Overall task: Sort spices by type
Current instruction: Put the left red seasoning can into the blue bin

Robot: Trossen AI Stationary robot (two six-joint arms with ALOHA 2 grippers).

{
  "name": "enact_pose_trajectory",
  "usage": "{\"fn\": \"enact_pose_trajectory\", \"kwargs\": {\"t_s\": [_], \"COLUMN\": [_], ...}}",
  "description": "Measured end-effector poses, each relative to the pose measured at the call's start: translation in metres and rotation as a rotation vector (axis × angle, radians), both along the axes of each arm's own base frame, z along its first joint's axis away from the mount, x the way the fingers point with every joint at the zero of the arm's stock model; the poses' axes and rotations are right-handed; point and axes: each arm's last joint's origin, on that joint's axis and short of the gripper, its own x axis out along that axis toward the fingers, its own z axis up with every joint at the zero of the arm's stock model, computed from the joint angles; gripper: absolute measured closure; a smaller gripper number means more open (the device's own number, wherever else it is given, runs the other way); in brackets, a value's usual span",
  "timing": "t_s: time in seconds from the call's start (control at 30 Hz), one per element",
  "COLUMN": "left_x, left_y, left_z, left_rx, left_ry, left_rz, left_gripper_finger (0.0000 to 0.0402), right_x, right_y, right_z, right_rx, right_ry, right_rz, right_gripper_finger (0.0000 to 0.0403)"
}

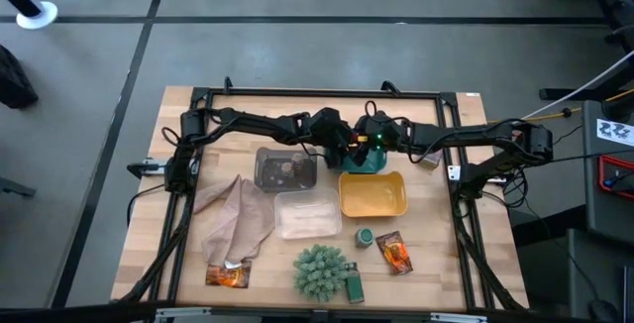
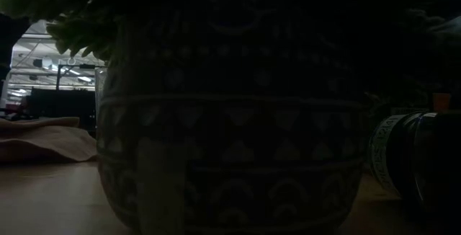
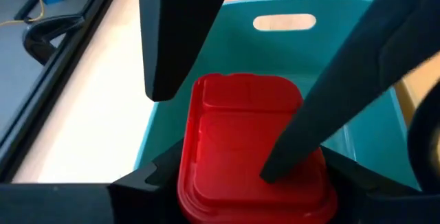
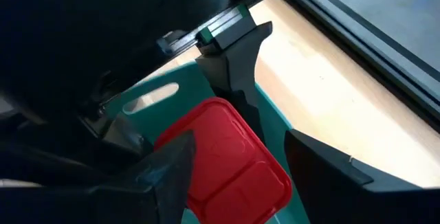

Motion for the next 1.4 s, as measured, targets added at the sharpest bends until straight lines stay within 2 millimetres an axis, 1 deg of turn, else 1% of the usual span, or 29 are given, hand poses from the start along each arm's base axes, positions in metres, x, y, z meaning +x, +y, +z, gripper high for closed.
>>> {"fn": "enact_pose_trajectory", "kwargs": {"t_s": [0.1,0.43,0.6,0.7,0.83,1.0,1.07,1.4], "left_x": [0.001,0.004,0.004,0.004,0.004,0.005,0.004,0.004], "left_y": [-0.001,-0.002,-0.001,-0.001,0.000,0.001,0.001,0.000], "left_z": [-0.003,-0.004,-0.004,-0.004,-0.003,-0.003,-0.003,-0.003], "left_rx": [-0.027,-0.017,-0.048,-0.072,-0.105,-0.076,-0.063,-0.092], "left_ry": [0.002,-0.029,-0.035,-0.041,-0.062,-0.064,-0.057,-0.056], "left_rz": [0.014,0.011,0.038,0.084,0.139,0.130,0.120,0.139], "left_gripper_finger": [0.0191,0.0191,0.0191,0.0191,0.0191,0.0192,0.0192,0.0192], "right_x": [0.000,0.000,-0.001,-0.001,-0.005,-0.011,-0.011,-0.013], "right_y": [0.000,0.001,0.001,0.001,0.002,0.004,0.004,0.004], "right_z": [-0.001,-0.001,-0.001,-0.001,0.005,0.024,0.028,0.028], "right_rx": [0.006,0.019,0.021,0.021,0.012,0.018,0.020,0.034], "right_ry": [0.003,0.007,0.014,0.017,0.029,0.081,0.096,0.125], "right_rz": [0.007,0.021,0.020,0.020,0.028,0.030,0.028,0.033], "right_gripper_finger": [0.0175,0.0175,0.0175,0.0175,0.0175,0.0175,0.0175,0.0175]}}
